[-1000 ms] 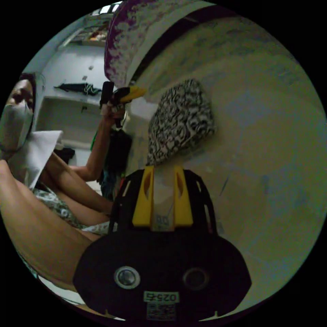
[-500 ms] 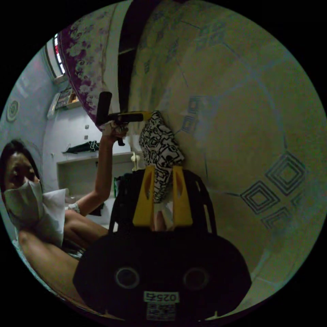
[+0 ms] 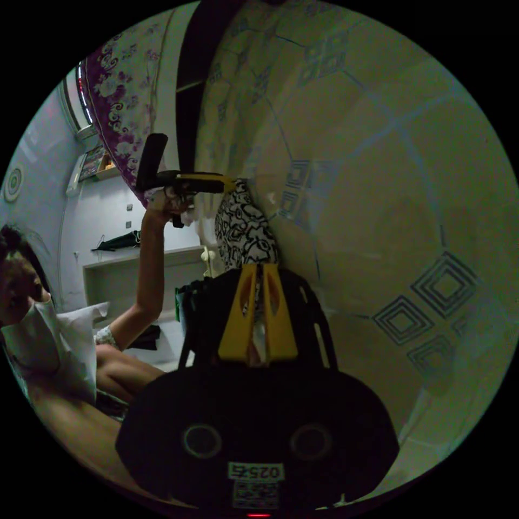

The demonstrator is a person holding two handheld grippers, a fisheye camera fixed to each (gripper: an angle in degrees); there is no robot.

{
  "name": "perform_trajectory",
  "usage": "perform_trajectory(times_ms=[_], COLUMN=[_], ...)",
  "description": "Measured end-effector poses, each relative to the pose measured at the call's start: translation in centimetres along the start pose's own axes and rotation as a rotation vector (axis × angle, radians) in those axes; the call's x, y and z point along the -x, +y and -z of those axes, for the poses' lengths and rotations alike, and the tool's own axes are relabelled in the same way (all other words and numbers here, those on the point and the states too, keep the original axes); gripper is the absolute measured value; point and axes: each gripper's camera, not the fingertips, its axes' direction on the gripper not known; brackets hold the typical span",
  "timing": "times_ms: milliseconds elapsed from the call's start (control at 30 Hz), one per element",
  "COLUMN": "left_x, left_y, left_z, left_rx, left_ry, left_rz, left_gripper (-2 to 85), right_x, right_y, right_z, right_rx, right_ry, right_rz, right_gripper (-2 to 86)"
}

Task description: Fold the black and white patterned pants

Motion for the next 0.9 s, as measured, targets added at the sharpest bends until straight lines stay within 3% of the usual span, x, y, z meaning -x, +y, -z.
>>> perform_trajectory(times_ms=[67, 267, 433, 567, 667, 767, 800, 833, 900], left_x=[0.6, 3.8, 2.0, -4.1, -7.3, -6.8, -6.0, -5.4, -4.1], left_y=[1.1, 6.3, 14.6, 24.9, 27.7, 28.1, 30.0, 30.6, 34.7], left_z=[0.2, -0.9, 1.5, 2.7, -0.5, -5.2, -5.1, -5.2, -4.2], left_rx=[-0.036, -0.206, -0.410, -0.708, -0.670, -0.563, -0.702, -0.697, -0.735], left_ry=[0.003, 0.306, 0.170, 0.220, 0.101, -0.008, 0.057, 0.106, 0.221], left_rz=[0.051, 0.145, 0.170, -0.055, -0.040, 0.088, 0.101, 0.133, 0.237], left_gripper=[-1.1, -0.2, 1.6, -0.5, -0.9, -0.9, -0.9, -0.9, -0.9], right_x=[-0.4, -2.5, -0.7, 9.3, 15.5, 15.7, 14.5, 13.7, 13.5], right_y=[1.2, 3.4, 4.6, 6.3, 5.4, 1.6, 0.2, -0.3, -1.3], right_z=[0.9, 1.1, 3.7, 5.6, 1.7, -4.0, -6.5, -7.7, -6.3], right_rx=[-0.008, -0.048, -0.050, -0.032, -0.008, 0.065, 0.125, 0.167, 0.142], right_ry=[0.032, -0.097, -0.108, 0.142, 0.250, 0.240, 0.373, 0.450, 0.283], right_rz=[-0.012, -0.025, 0.063, 0.525, 0.773, 0.712, 0.651, 0.633, 0.535], right_gripper=[-0.2, 1.6, 5.4, 5.9, 0.4, -0.7, -0.8, -0.8, -0.9])
